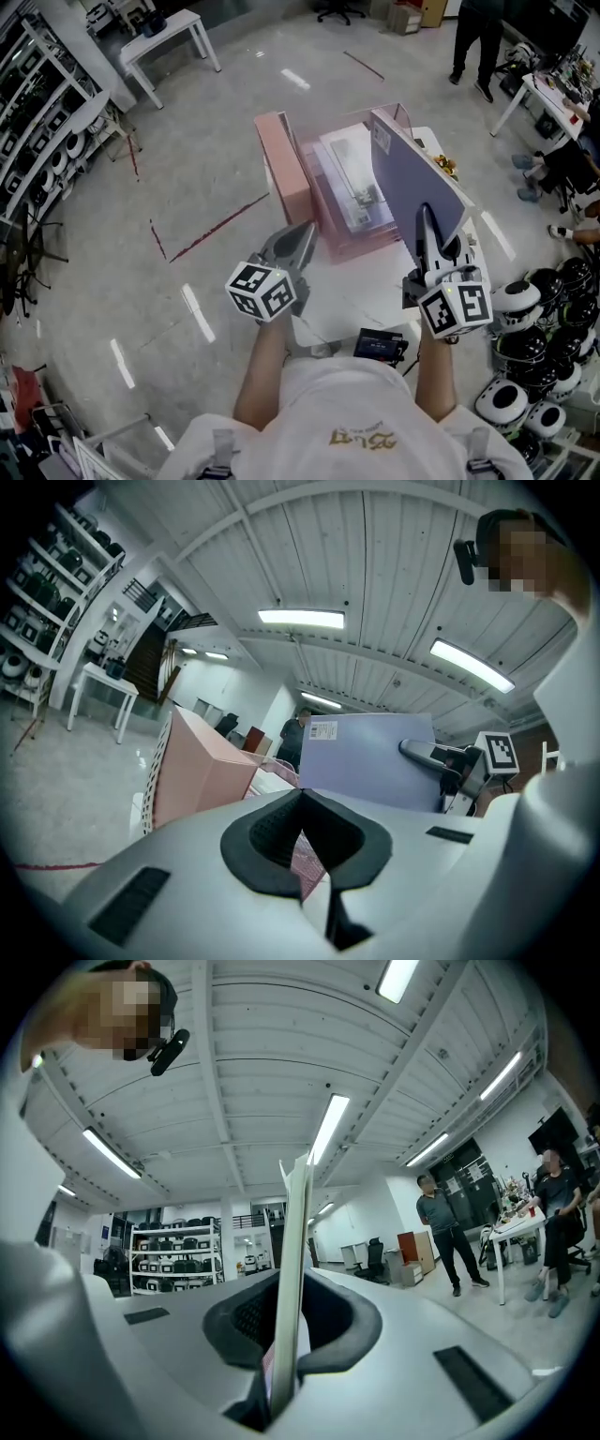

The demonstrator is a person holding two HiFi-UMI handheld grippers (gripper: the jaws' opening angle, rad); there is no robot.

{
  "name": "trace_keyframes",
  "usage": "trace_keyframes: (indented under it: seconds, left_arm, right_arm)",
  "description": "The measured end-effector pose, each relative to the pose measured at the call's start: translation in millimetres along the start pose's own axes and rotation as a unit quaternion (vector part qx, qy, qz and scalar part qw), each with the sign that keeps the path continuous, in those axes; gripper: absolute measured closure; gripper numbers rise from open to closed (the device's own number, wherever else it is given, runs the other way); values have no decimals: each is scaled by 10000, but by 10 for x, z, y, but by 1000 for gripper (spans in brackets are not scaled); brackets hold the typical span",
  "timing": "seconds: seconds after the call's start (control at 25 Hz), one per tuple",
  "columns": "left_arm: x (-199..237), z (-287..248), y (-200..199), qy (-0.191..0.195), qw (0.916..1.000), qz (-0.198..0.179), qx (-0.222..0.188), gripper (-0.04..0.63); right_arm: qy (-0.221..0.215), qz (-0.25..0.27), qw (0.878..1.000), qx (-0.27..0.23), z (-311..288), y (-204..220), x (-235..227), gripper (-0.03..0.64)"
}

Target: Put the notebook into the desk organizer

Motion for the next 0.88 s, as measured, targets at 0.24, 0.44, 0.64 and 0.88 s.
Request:
trace_keyframes:
  seconds: [0.24,0.44,0.64,0.88]
  left_arm:
    - [-45,-152,-28,-185,9998,-23,-54,580]
    - [20,-179,-80,-368,9993,-7,-76,580]
    - [64,-259,-36,-505,9987,36,-68,580]
    - [113,-296,-39,-613,9980,80,-162,580]
  right_arm:
    - [-274,39,9996,110,-286,21,-159,574]
    - [-484,182,9986,119,-504,30,-157,574]
    - [-604,250,9977,193,-641,103,-229,574]
    - [-721,438,9962,213,-753,133,-244,574]
Point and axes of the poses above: the fingertips, and each gripper's own axes: z backward along the fingers, x to its left, y out of its underside, the point moved 7 cm from there along z, backward along the fingers, and after that the axes turned 7 degrees about y, right-handed, at the moved point
